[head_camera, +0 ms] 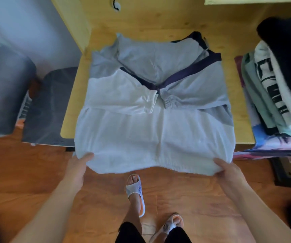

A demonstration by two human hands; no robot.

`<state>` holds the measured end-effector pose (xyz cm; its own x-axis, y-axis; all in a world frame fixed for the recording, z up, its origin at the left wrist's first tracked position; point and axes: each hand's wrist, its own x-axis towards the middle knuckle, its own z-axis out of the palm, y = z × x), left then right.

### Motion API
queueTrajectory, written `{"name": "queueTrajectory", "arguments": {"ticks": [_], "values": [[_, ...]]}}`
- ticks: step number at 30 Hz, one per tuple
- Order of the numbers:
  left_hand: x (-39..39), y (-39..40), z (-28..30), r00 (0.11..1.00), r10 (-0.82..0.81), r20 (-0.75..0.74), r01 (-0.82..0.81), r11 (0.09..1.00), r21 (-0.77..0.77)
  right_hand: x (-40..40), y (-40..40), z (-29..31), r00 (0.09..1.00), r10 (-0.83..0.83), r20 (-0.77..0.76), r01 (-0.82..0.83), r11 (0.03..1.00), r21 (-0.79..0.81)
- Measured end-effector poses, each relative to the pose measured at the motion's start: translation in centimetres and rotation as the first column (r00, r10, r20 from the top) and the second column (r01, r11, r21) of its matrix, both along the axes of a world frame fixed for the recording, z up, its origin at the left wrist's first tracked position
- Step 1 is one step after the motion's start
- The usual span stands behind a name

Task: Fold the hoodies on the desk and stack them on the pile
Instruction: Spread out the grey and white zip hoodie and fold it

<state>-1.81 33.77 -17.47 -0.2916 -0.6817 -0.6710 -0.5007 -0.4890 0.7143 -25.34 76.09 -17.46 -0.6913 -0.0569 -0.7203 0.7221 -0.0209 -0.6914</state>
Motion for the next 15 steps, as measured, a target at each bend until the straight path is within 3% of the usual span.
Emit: {"name": "queueTrajectory", "arguments": {"ticks": [4, 8, 10, 12, 15], "values": [[1.6, 2.0, 5.8, 0.997, -0.023, -0.075, 0.026, 0.999, 0.04, 1.3, 0.5, 3.7, 0.995, 0.097, -0.03, -0.094, 0.991, 0.092], [-0.1, 3.5, 10.9, 0.972, -0.021, -0.233, 0.055, 0.988, 0.144, 2.2, -1.3, 8.2, 0.986, 0.166, 0.034, -0.163, 0.984, -0.076], [-2.9, 3.7, 13.3, 0.945, -0.056, -0.321, 0.099, 0.988, 0.121, 1.9, -3.3, 10.0, 0.98, 0.197, 0.006, -0.195, 0.974, -0.112], [-6.7, 3.0, 14.5, 0.932, -0.146, -0.331, 0.175, 0.983, 0.06, 0.5, -6.0, 10.9, 0.981, 0.19, -0.041, -0.192, 0.981, -0.036], [-13.2, 1.5, 12.9, 0.935, -0.297, -0.191, 0.301, 0.954, -0.01, -2.7, -10.7, 10.8, 0.987, 0.151, -0.062, -0.145, 0.985, 0.092]]}}
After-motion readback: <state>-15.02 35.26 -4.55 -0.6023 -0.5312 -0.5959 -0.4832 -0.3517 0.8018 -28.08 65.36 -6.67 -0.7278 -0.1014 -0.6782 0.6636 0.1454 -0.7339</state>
